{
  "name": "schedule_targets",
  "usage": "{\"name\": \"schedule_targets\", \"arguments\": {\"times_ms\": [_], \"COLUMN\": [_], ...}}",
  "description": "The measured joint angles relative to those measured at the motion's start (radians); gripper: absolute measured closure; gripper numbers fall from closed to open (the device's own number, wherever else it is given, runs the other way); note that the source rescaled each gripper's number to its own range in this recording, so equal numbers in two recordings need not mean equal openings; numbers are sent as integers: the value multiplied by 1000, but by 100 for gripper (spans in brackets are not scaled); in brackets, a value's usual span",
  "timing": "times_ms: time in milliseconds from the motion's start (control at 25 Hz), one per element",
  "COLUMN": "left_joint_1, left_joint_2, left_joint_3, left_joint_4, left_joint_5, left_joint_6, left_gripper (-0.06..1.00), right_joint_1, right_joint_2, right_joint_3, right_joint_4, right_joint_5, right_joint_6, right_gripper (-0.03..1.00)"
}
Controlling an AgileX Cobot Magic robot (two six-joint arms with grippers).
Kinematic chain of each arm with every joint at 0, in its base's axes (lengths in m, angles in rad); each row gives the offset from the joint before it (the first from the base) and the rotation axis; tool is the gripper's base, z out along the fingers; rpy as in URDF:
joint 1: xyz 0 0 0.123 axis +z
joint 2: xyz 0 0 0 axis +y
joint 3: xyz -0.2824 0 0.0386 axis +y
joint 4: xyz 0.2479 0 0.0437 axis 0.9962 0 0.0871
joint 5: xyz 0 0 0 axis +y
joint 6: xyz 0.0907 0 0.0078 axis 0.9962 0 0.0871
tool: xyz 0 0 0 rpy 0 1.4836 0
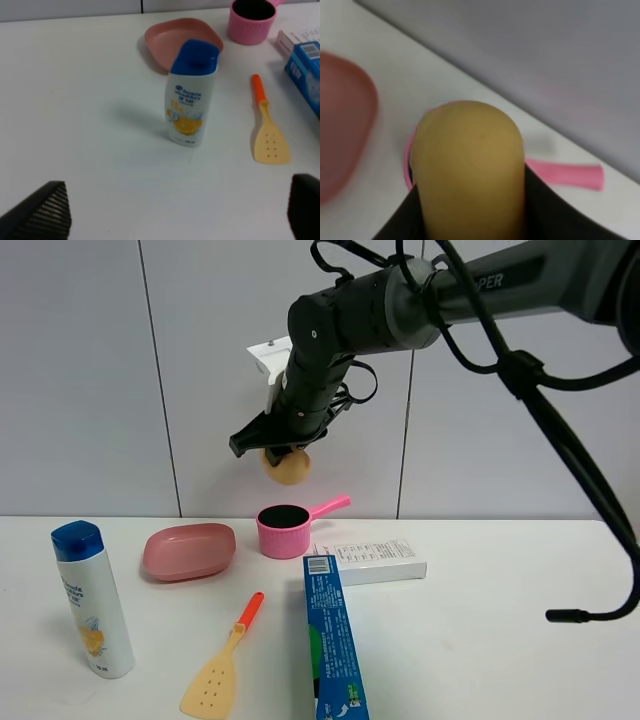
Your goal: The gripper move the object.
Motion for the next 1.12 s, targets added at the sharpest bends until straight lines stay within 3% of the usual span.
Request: {"name": "schedule_targets", "arguments": {"times_ms": [160,1120], "left_joint_1": [0,0], "left_joint_2": [0,0], "left_joint_3": [0,0], "left_joint_4": [0,0], "left_joint_5": [0,0], "left_joint_6": [0,0], "left_gripper": [-6,-6], "right_joint_1": [0,-10], "right_joint_2": [31,140], "right_joint_3": [0,0], "right_joint_4": [-44,-220], "right_joint_5": [-65,-164], "right_joint_6": [0,84], "right_gripper": [97,97]}}
